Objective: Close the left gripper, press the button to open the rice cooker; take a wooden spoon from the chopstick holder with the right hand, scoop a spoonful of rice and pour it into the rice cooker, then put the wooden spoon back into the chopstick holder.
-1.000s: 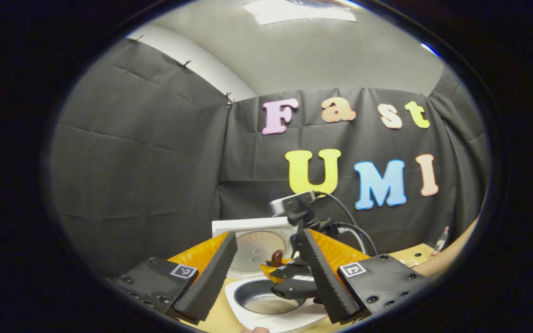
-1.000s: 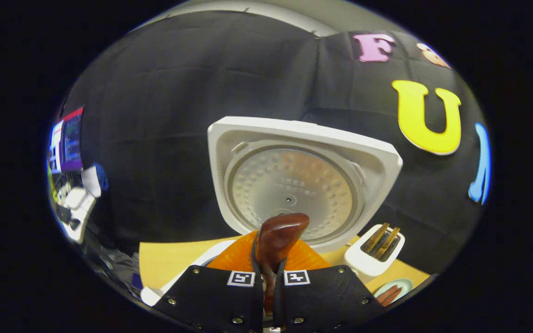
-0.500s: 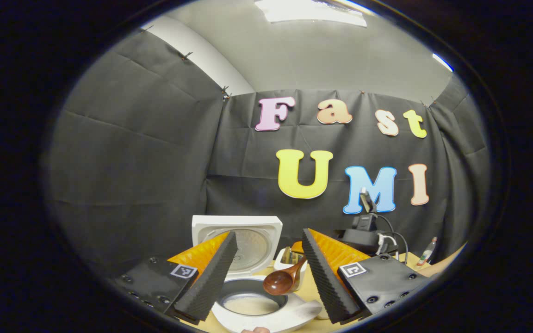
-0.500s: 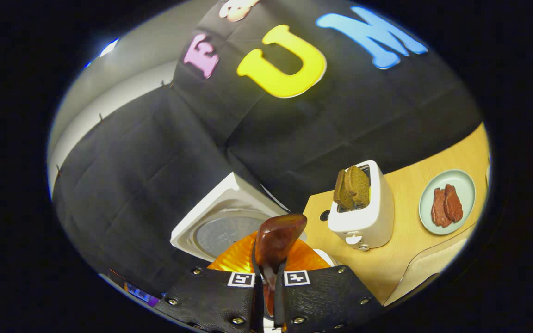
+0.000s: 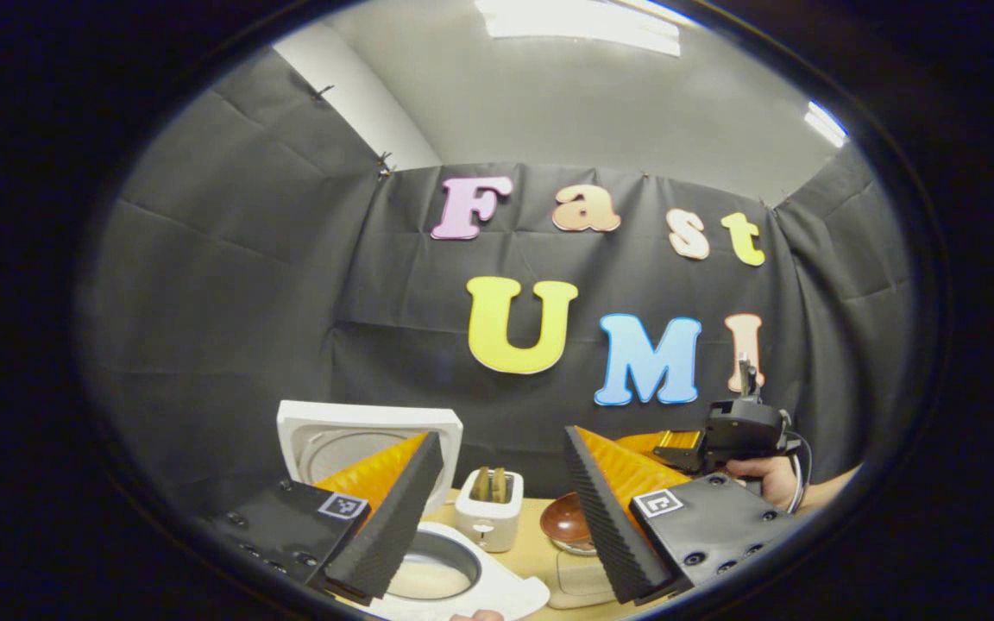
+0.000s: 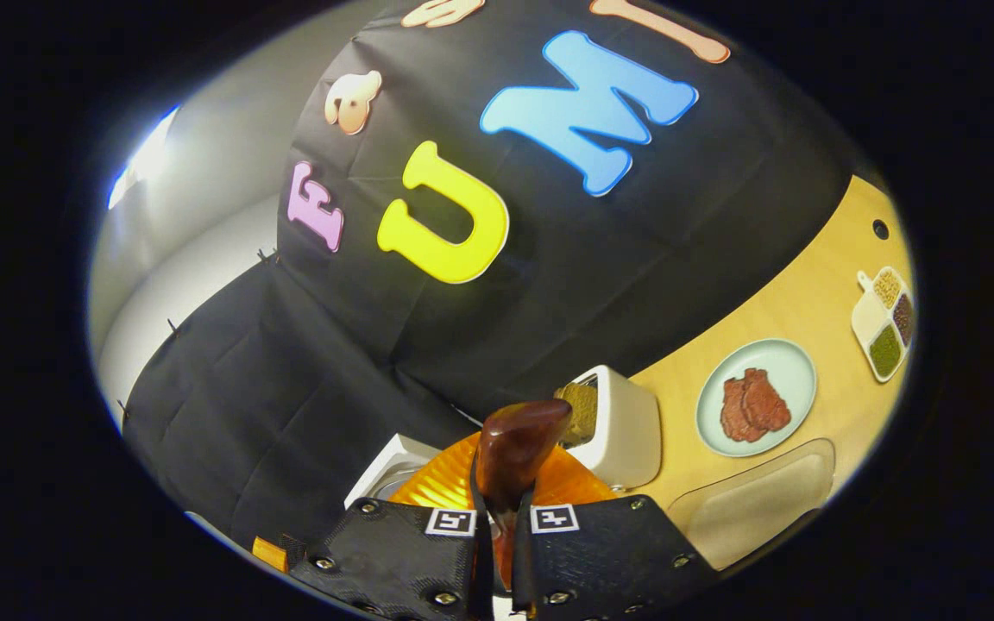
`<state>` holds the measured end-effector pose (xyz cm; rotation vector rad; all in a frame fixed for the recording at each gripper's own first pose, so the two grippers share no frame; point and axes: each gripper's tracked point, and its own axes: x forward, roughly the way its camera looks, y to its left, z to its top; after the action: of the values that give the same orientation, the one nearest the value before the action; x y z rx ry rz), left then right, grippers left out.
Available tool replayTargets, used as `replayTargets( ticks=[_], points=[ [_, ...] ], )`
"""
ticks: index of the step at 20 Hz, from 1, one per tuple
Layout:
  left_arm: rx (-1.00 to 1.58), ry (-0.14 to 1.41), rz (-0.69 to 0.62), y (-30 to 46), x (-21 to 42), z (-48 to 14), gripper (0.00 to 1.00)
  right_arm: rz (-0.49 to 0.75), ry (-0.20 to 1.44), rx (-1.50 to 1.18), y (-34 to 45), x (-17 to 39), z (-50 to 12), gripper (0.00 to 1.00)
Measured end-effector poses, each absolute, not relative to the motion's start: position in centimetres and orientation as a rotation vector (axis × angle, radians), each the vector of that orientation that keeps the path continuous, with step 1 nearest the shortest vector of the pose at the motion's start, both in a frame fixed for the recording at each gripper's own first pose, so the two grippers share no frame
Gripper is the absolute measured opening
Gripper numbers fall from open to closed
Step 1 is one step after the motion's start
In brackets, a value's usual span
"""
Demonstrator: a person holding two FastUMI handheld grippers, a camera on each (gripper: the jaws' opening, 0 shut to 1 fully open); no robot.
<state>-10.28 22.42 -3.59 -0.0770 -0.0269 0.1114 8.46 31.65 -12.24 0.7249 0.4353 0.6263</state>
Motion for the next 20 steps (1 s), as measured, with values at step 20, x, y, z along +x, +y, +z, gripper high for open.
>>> replayTargets(
  ticks=[20],
  points=[
    [-0.074,0.022,0.034,12.7,-5.0,-4.5,0.96,0.263,0.357,0.65,4.5,9.7,-14.9,0.09]
  ],
)
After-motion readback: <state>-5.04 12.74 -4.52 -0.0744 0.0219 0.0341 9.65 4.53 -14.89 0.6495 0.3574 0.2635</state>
